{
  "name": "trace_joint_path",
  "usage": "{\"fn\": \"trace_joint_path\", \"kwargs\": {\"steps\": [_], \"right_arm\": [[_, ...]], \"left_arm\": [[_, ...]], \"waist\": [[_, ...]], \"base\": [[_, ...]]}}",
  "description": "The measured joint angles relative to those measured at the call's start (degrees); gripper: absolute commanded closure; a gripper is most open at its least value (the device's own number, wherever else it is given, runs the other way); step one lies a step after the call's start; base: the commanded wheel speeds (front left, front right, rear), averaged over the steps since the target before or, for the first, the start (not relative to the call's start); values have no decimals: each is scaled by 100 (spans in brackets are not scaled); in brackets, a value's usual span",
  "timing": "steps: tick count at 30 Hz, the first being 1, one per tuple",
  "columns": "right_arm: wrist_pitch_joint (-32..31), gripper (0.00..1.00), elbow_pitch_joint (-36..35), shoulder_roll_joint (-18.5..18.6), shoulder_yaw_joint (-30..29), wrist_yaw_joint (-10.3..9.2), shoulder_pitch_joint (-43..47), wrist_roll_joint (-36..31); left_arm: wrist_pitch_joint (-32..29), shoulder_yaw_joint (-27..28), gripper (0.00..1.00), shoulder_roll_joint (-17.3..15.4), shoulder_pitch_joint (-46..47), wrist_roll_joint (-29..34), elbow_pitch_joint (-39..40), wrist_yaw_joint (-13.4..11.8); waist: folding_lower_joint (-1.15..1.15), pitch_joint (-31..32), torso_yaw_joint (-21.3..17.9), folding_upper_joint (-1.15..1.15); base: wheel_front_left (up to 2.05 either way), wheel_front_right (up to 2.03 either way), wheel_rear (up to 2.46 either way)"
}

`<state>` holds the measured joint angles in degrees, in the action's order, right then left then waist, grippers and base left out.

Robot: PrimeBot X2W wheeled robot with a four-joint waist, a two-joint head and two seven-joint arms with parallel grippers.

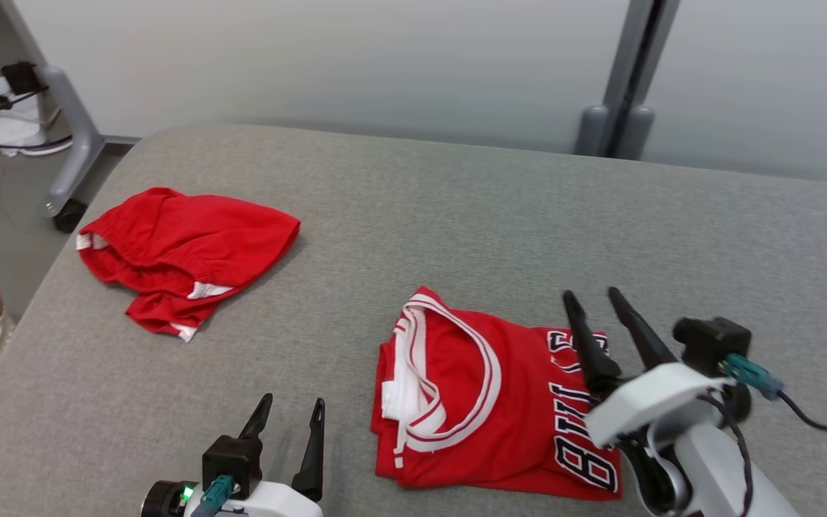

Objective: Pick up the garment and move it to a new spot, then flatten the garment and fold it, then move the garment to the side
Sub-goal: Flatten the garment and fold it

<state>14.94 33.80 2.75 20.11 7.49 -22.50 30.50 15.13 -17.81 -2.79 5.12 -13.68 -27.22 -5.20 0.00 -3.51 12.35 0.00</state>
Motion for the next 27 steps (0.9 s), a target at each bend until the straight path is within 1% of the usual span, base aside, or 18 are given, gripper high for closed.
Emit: {"fn": "trace_joint_path", "kwargs": {"steps": [4, 8, 11, 17, 27], "right_arm": [[4, 0, -290, 2, -764, 0, 491, -620], [5, 0, -592, -1, -1449, 0, 886, -1083], [5, 0, -716, 4, -1769, 0, 1206, -1344], [5, 0, -832, -2, -2078, 0, 1669, -1745], [5, 0, -887, 0, -2070, 0, 2067, -2083]], "left_arm": [[0, 68, 0, 1, 7, 2, 14, -18], [0, 179, 0, 1, 5, 70, 27, -25], [0, 286, 0, 1, -23, 118, 27, -25], [0, 519, 0, -2, -216, 218, 73, -34], [0, 859, 0, 0, -533, 363, 242, -7]], "waist": [[0, 41, -218, 0], [0, 92, -419, 0], [0, 149, -561, 0], [0, 292, -848, 0], [0, 505, -1166, 0]], "base": [[0, 0, 0], [0, 0, 0], [0, 0, 0], [0, 0, 0], [0, 0, 0]]}}
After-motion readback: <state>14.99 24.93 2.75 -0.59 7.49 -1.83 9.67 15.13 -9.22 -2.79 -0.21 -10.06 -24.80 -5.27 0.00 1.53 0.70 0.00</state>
